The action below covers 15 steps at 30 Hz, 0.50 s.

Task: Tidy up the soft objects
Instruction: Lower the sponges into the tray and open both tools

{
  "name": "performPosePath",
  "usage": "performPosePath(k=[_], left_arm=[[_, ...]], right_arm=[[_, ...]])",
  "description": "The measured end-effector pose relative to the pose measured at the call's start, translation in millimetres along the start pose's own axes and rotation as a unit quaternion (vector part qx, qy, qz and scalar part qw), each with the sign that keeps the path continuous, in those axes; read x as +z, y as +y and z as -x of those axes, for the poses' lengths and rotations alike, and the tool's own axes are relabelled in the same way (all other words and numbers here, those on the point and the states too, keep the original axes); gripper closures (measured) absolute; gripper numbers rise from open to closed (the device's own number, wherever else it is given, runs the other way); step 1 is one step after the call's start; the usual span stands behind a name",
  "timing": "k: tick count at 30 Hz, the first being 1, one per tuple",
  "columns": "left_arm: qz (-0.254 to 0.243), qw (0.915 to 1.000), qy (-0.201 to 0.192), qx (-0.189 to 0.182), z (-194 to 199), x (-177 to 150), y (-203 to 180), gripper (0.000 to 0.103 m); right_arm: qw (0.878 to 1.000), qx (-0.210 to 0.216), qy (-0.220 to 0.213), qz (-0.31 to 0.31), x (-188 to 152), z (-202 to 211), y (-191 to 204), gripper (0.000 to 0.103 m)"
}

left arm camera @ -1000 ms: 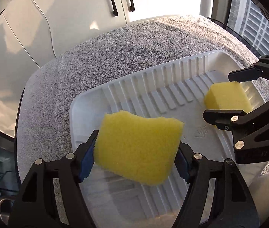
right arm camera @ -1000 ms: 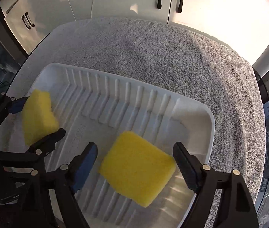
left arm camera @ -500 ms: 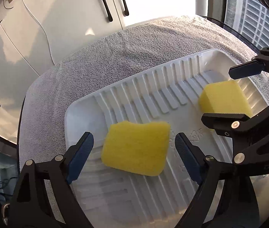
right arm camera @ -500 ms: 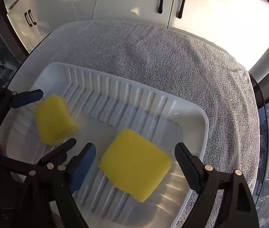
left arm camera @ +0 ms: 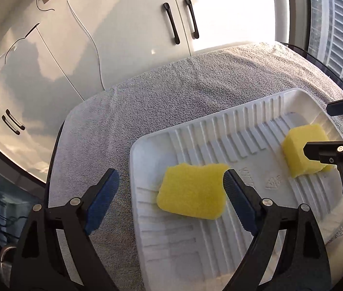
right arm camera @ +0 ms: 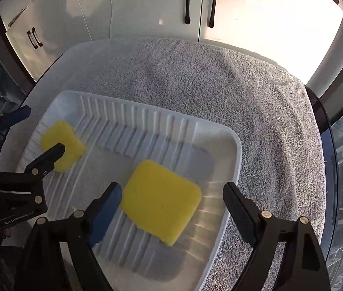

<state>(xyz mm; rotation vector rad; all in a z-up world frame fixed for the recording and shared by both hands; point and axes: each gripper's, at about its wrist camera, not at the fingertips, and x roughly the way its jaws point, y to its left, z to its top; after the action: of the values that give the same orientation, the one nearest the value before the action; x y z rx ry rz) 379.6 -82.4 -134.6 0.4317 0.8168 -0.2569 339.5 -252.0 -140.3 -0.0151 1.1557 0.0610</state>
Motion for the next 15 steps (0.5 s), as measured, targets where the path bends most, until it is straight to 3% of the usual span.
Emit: performPosePath(k=[4,15], left_arm=[[0.002,0.9988,-0.023,0.042,17.8,-3.7,8.7,0.015],[0.053,0.9968,-0.012,0.058,46.1,-39.0,39.4,0.015]], right_arm=[[0.999,0.006,-0.027,-0.021,-5.4,18.9,-12.7,0.016],[0.996,-0.015,-0.039,-0.078,-40.0,50.7,-44.8,0.016]])
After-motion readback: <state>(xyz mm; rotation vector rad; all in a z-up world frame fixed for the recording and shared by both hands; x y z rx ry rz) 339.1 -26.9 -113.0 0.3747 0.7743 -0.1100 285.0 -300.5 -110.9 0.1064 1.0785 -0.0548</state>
